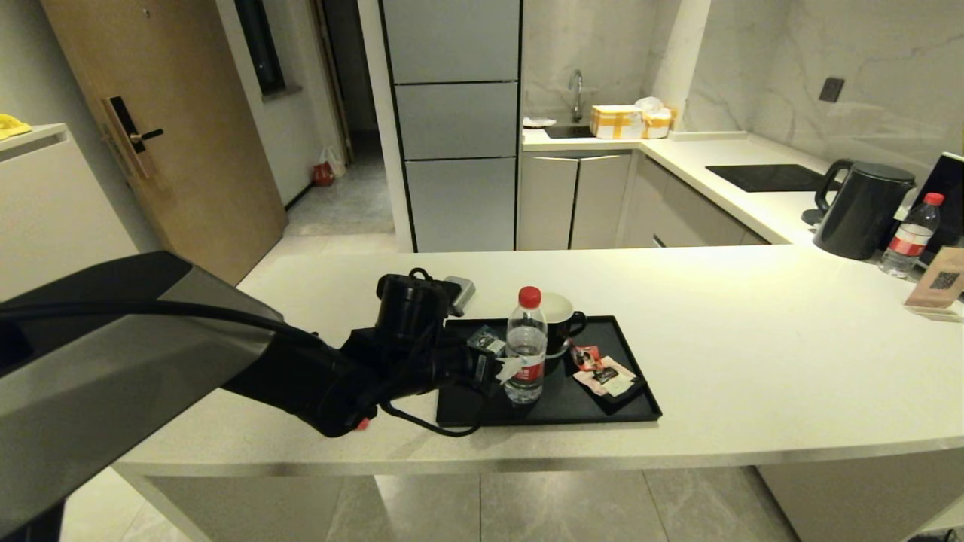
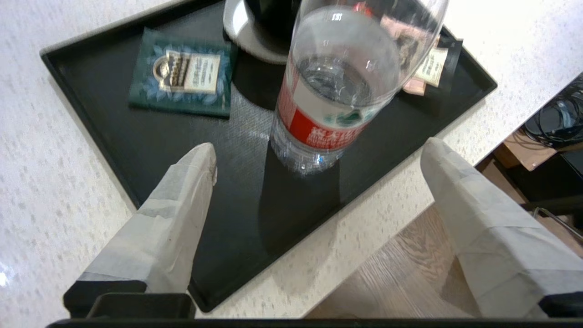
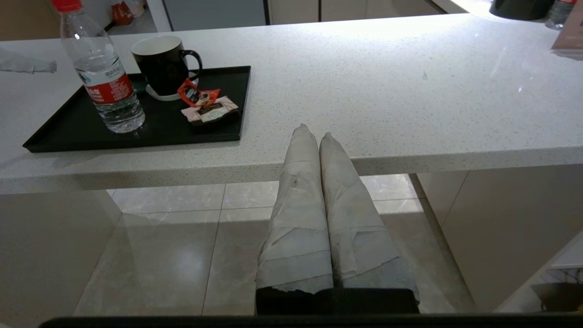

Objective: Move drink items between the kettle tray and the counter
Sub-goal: Pick up the bottled water

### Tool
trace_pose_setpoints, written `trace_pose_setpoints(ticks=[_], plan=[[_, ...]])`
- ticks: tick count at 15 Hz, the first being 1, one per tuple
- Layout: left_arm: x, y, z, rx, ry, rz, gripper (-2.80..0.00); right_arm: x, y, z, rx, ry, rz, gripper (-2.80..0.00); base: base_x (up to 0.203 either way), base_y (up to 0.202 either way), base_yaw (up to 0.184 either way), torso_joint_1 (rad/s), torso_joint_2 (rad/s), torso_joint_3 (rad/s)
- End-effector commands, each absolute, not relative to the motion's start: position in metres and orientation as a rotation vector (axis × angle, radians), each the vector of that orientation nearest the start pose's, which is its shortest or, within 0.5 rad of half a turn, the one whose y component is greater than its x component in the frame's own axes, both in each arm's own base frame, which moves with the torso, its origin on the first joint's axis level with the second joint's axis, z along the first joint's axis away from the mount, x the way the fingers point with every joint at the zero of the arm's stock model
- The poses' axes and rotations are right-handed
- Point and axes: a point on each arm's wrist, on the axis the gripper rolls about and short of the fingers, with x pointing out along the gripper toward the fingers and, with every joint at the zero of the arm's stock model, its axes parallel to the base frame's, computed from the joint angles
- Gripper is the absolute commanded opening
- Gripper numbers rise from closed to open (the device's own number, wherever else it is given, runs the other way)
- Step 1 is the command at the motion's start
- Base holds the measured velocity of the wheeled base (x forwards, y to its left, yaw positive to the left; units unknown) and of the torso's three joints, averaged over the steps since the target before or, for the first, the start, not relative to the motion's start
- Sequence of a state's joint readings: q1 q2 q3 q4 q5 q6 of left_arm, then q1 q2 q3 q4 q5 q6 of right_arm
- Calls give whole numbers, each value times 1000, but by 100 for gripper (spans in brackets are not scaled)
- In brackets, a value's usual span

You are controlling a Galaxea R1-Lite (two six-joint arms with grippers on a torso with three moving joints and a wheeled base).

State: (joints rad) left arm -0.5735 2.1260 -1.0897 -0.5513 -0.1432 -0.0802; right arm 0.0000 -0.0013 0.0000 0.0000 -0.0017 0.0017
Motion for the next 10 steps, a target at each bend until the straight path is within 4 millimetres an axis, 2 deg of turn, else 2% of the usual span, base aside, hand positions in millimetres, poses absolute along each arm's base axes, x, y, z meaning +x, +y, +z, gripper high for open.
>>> trace_pose_setpoints(ticks=[1,3,7,10], plan=[[339,-230,91,40,509,-700,0,-23,0,75,2,2,-2,-280,0,0,0,0,0,0],[339,-236,89,54,502,-712,0,-23,0,75,2,2,-2,-280,0,0,0,0,0,0],[354,-263,70,111,484,-747,0,-23,0,75,2,2,-2,-280,0,0,0,0,0,0],[366,-272,62,116,469,-746,0,-23,0,75,2,2,-2,-280,0,0,0,0,0,0]])
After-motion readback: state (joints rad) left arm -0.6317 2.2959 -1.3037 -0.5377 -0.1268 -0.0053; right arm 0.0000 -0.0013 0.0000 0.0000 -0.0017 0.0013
